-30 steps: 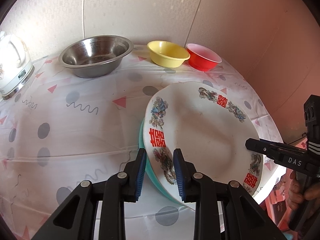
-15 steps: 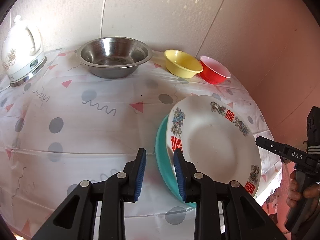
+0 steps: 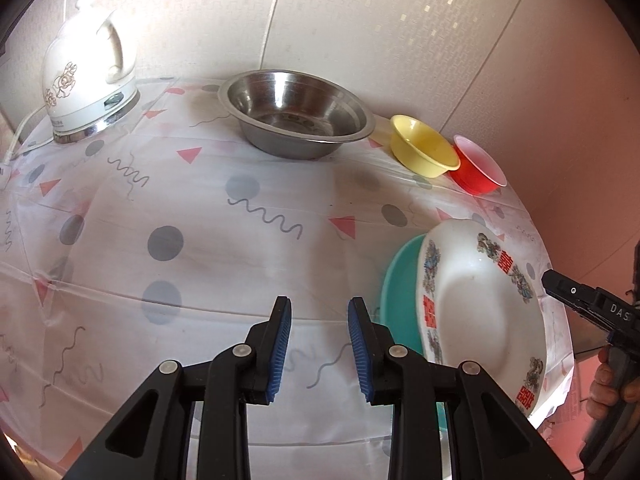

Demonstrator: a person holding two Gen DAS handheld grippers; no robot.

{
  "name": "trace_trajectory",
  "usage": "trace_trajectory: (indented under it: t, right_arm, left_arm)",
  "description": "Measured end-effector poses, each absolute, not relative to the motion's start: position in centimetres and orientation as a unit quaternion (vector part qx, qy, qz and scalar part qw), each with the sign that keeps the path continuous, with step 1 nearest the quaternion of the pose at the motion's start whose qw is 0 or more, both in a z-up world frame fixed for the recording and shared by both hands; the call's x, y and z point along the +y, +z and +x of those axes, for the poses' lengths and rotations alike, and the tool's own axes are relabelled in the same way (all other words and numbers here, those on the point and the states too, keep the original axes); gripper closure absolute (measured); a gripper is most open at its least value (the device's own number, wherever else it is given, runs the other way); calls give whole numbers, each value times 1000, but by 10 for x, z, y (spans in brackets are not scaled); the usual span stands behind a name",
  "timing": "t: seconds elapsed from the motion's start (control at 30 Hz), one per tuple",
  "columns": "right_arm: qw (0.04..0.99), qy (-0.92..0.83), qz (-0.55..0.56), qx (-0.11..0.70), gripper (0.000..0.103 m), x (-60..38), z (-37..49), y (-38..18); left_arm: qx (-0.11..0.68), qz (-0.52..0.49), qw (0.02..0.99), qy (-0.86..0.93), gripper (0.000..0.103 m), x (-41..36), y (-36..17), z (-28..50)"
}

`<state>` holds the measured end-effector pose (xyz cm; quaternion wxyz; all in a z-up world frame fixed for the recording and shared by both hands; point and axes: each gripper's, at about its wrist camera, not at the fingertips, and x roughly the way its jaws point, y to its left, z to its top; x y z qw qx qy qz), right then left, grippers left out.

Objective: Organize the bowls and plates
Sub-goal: 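Open the left gripper and pull it back from the plate stack, then move the left gripper to the steel bowl rim and close it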

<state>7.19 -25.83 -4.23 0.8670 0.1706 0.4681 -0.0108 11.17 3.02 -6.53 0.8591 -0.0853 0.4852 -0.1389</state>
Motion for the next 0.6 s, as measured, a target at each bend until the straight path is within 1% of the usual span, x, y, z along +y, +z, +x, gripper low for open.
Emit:
trace_trajectory:
  t: [0.37, 0.43, 0.6]
  right_arm:
    - [860, 86, 143, 483, 65, -191, 131, -38]
    - [856, 95, 142, 489, 65, -182, 141, -41]
    - [844, 106, 153, 503, 65, -168, 170, -48]
  left_arm:
    - [491, -98, 861, -86, 73, 66, -68, 138]
    - [485, -96, 865, -78, 67, 70, -66, 141]
    - [478, -93, 871, -66, 66, 78, -60, 158]
